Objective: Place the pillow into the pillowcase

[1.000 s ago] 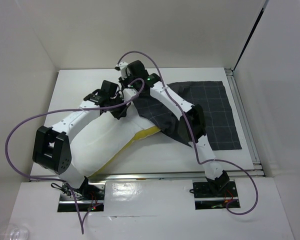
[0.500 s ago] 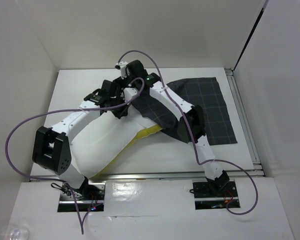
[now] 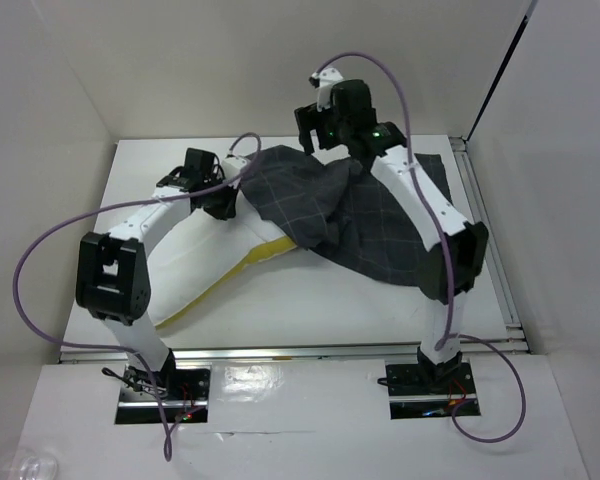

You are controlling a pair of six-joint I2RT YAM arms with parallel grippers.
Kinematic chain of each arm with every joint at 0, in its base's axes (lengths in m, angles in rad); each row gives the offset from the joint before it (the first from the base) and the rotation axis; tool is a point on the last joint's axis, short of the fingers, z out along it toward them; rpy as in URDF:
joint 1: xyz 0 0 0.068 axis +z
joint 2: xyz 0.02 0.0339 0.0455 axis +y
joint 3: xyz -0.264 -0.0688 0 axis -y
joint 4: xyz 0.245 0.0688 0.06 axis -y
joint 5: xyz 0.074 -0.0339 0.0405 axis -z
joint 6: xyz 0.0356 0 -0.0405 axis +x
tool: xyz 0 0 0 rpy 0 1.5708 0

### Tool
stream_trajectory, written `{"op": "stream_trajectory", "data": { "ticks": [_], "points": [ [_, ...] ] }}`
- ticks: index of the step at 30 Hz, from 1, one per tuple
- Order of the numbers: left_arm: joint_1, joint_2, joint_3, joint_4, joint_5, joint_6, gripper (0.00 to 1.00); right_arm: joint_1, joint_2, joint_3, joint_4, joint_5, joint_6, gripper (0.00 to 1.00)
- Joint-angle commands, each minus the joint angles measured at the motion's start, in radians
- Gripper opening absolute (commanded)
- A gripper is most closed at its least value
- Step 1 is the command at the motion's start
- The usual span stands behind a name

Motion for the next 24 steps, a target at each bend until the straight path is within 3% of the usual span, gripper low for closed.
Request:
{"op": "stream_trajectory", "data": {
  "ticks": [1,3,4,6,8,12,15,20,24],
  "points": [
    [0.077,0.092,0.163,0.073,-0.083,-0.077,0.17,0.015,-0.155,-0.043,0.003,0.034,-0.068,0.88],
    [0.086,0.152,0.235,0.027,-0.113,-0.114,0.32,-0.01,-0.195,-0.074,-0.051,-0.04,-0.082,0.88],
    [0.101,0.195,0.286,0.001,-0.113,-0.123,0.46,-0.01,-0.218,-0.112,-0.106,-0.092,-0.117,0.88],
    [0.127,0.218,0.321,-0.013,-0.103,-0.123,0.6,-0.019,-0.296,-0.178,-0.14,-0.189,-0.157,0.88],
    [0.137,0.227,0.351,-0.035,-0.062,-0.107,0.83,-0.019,-0.365,-0.271,-0.169,-0.247,-0.2,0.88],
    [0.137,0.166,0.377,-0.137,0.049,0.022,1.0,-0.019,-0.422,-0.39,-0.189,-0.263,-0.254,0.88],
    [0.092,0.064,0.323,-0.221,0.06,0.165,1.0,-0.031,-0.435,-0.428,-0.203,-0.286,-0.292,0.88],
    [0.002,-0.165,0.06,-0.184,-0.021,0.407,1.0,-0.042,-0.395,-0.447,-0.203,-0.295,-0.289,0.87],
    [-0.072,-0.369,-0.253,-0.074,-0.098,0.576,1.0,-0.053,-0.336,-0.419,-0.203,-0.295,-0.263,0.87]
  ]
}}
